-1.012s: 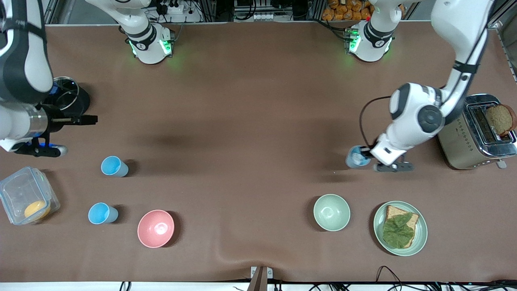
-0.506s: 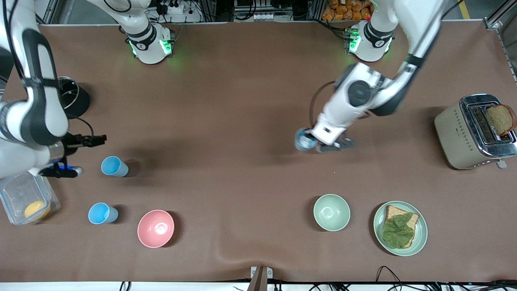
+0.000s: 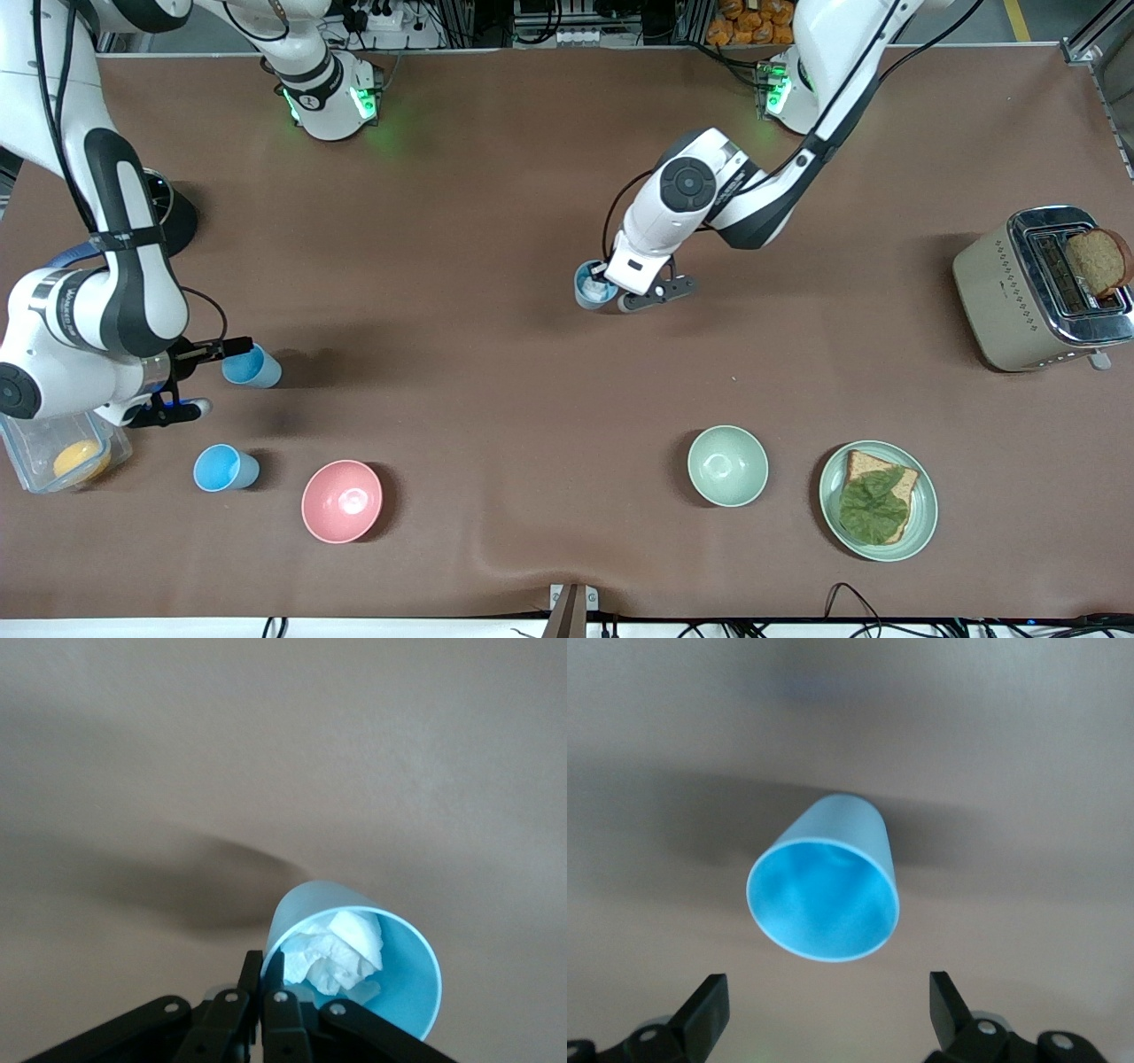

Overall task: Stack blue cups with both arms
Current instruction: 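Set the cup down with the left gripper while the right gripper grasps a cup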

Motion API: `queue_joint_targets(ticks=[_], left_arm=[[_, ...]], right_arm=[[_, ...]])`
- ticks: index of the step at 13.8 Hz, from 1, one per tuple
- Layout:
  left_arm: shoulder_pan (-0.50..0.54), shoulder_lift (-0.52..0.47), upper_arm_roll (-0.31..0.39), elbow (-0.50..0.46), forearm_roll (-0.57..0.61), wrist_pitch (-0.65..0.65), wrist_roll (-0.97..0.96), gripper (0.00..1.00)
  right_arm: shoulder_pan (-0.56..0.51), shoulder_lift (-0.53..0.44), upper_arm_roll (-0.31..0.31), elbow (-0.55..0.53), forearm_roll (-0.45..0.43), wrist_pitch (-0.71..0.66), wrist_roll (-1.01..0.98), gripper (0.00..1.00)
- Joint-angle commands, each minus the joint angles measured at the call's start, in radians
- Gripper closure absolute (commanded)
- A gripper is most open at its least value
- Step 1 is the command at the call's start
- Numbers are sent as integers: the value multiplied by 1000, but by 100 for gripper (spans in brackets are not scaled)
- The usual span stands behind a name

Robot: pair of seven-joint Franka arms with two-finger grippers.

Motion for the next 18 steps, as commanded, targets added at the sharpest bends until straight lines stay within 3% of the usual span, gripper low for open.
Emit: queue_joint_targets(ticks=[1,5,6,7,8,10,17,18], left_arm=[[-44,42,33,23,31,46,-42,100],[-98,83,70,50,163,58,-193,100],[-101,88,70,52,168,58,-206,87],[-100,83,69,52,168,56,-209,17],[-98,76,70,51,168,55,-220,0],[-91,21,67,49,168,37,-250,0],[-39,-197,70,76,168,-205,-267,0],[-31,-220,70,93,168,-256,-263,0]], right_arm=[[-21,31,14,40,-11,22,-46,0],[-13,47,14,36,-51,98,-46,0],[-11,48,14,36,-54,101,-48,0],[-10,54,14,36,-56,105,-51,0],[-2,57,14,36,-73,119,-63,0],[-1,71,14,31,-103,144,-69,0],[-13,88,16,-39,-99,204,-96,0],[-19,88,17,-46,-97,205,-97,52]])
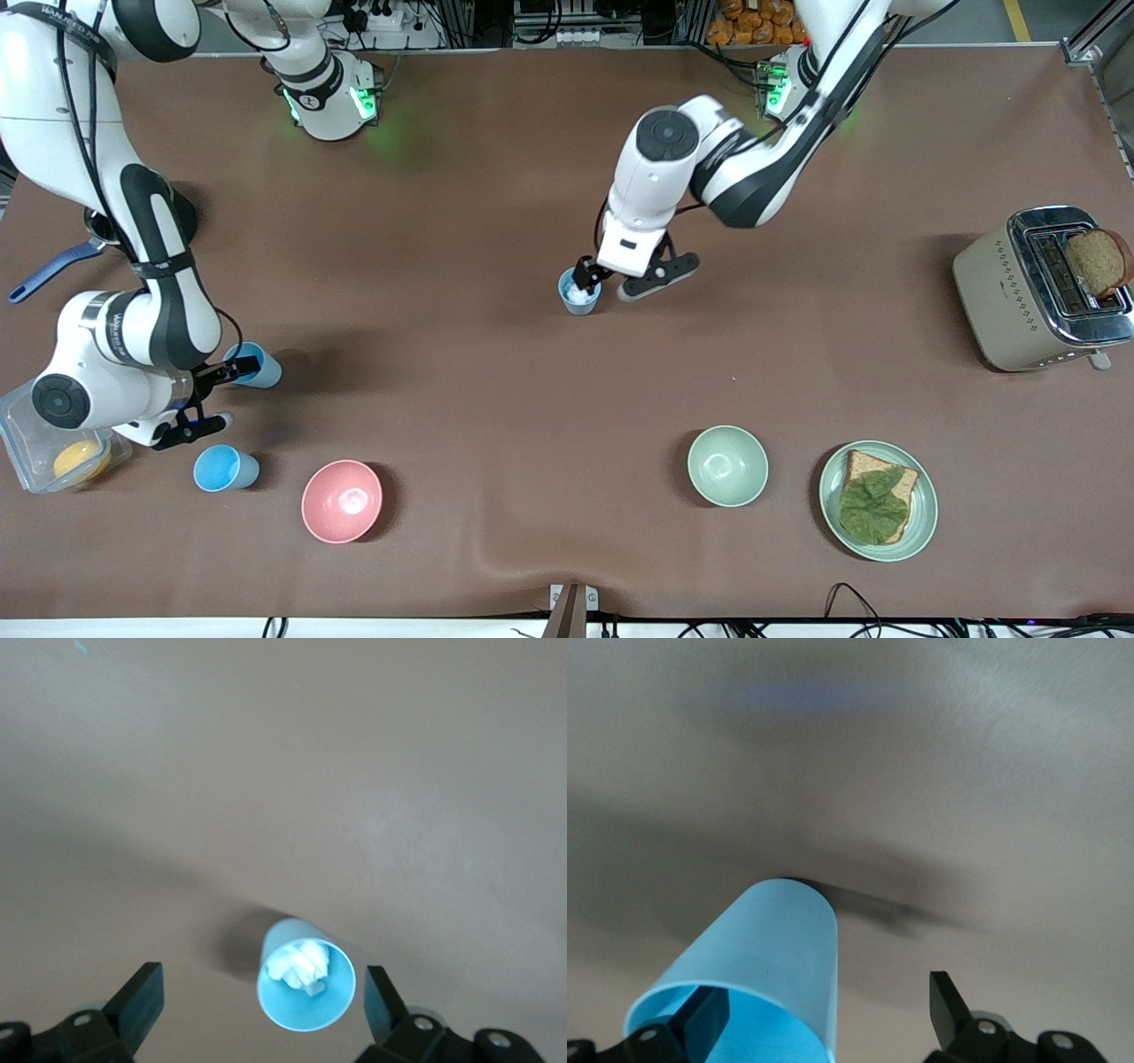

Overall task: Stack blue cups with both arms
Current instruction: 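Set the cup down with the left gripper while the right gripper grasps a cup, then withdraw the left gripper while the right gripper carries its cup toward the placed cup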

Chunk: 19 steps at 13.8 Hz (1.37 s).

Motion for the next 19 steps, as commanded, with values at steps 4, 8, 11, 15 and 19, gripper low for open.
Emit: queue_joint_targets(ticks=[4,8,11,15,19], left_arm=[[138,-138,6,89,30,-228,103,0],[313,-182,4,145,16,-343,504,0],[442,-218,1,146,-43,-344,745,0],[525,-244,6,203,-97,-474,893,0],[510,-252,56,275,-106,-562,963,0]], right_arm=[[-42,-7,13,-19,-3,0,-113,100],[-41,-13,15,-19,-2,-14,-121,100],[-45,-28,18,-9,66,-58,-121,100],[18,-83,45,46,104,-232,-36,100],[223,-197,50,43,112,-295,107,100]])
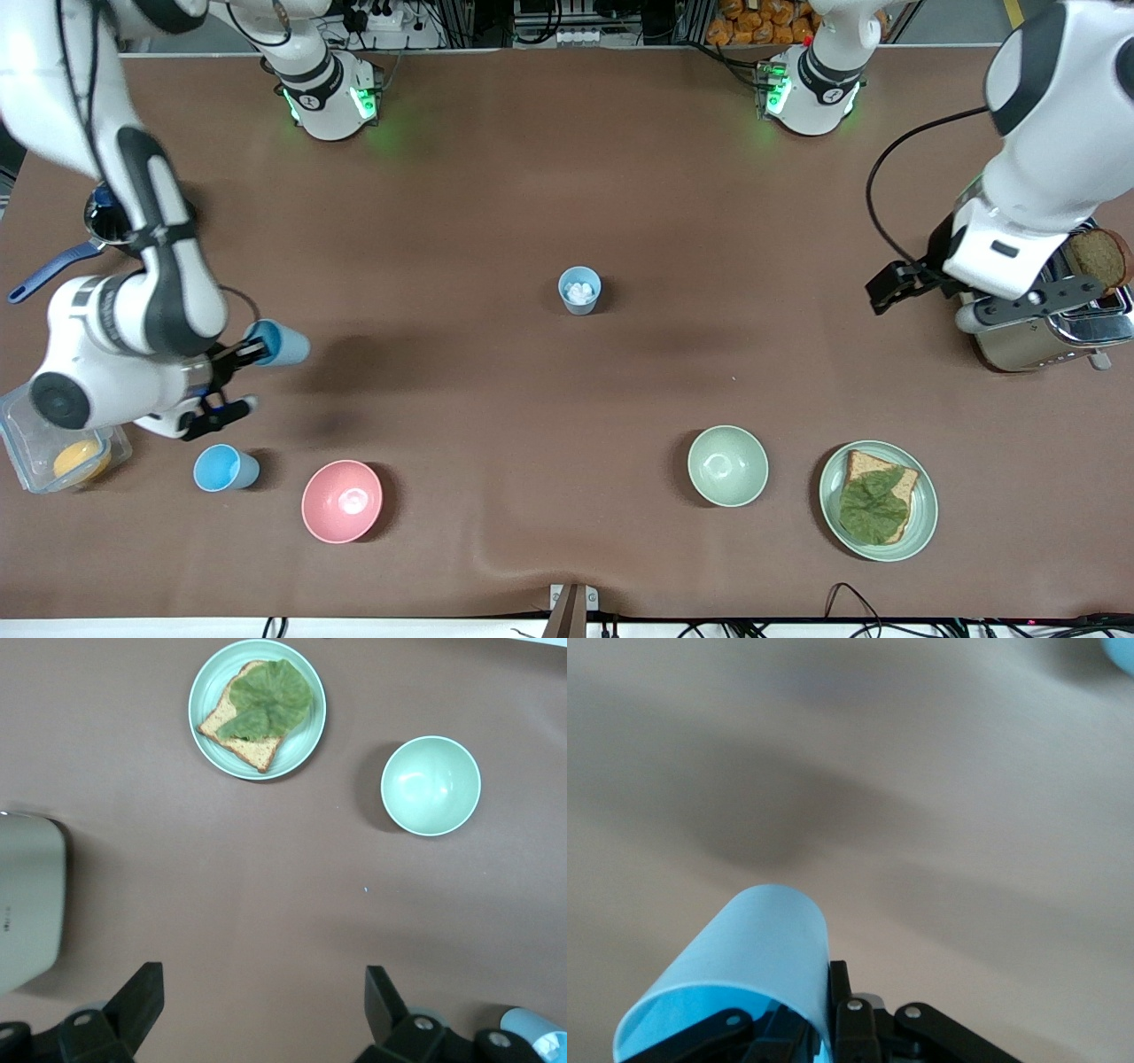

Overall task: Stack blue cups with both arms
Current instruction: 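Withdraw the left gripper while the right gripper carries its cup toward the placed cup, then lower the held blue cup onto the tissue cup with the right gripper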

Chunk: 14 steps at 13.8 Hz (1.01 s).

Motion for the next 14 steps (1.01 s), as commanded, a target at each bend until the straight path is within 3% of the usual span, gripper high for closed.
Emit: queue_joint_targets(ticks=[1,3,7,14], left_arm=[[-84,-28,131,36,-30,-62,122,0],[-171,-54,249,34,-34,-91,225,0],[-251,-77,328,39,-39,-160,230,0],[-224,-112,331,39,-74,-222,230,0]], right_arm=[[156,-93,-9,-26,24,-39,139,100],[248,-110,-8,-23,48,-41,269,100],[361,-139,-9,-22,174,-18,421,100],[614,-142,-11,-23,203,141,751,100]])
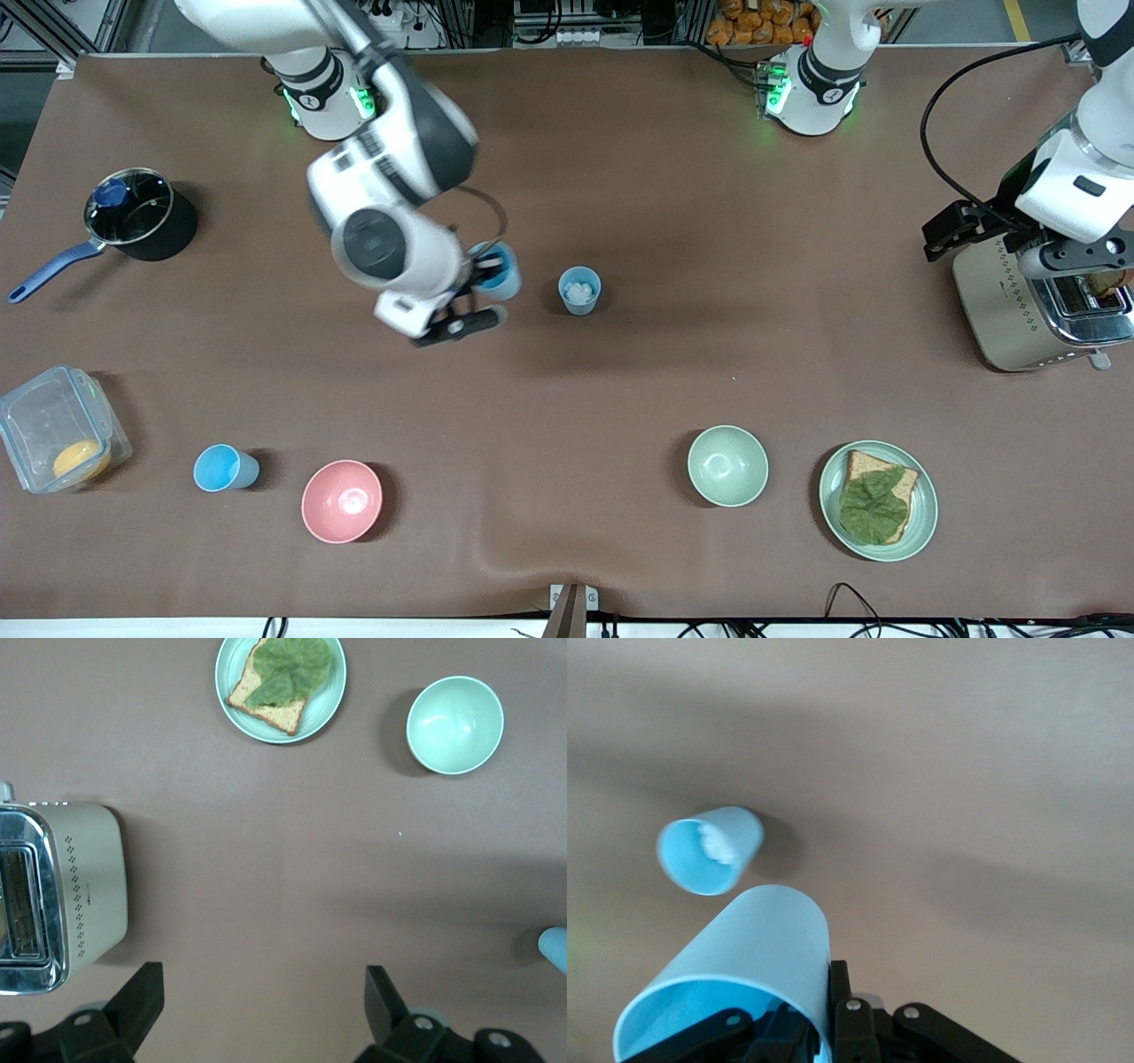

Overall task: Stack blue cups with both arms
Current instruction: 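Lower the held blue cup onto the tissue cup with the right gripper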

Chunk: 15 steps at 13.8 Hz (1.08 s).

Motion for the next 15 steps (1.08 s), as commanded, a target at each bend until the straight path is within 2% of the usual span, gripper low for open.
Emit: queue_joint_targets(ticks=[1,6,11,15], left_arm=[[20,-37,2,0,-27,-38,19,0],[23,-35,-1,9,-32,-63,18,0],[22,-42,-9,5,-33,-77,19,0],[26,-45,-9,6,-33,-77,21,0]], right_arm=[[84,-8,-18,-21,10,72,116,100],[138,56,-21,-24,-1,187,173,100],[144,120,-21,-18,-22,210,187,100],[157,134,-21,-17,-22,218,187,100]])
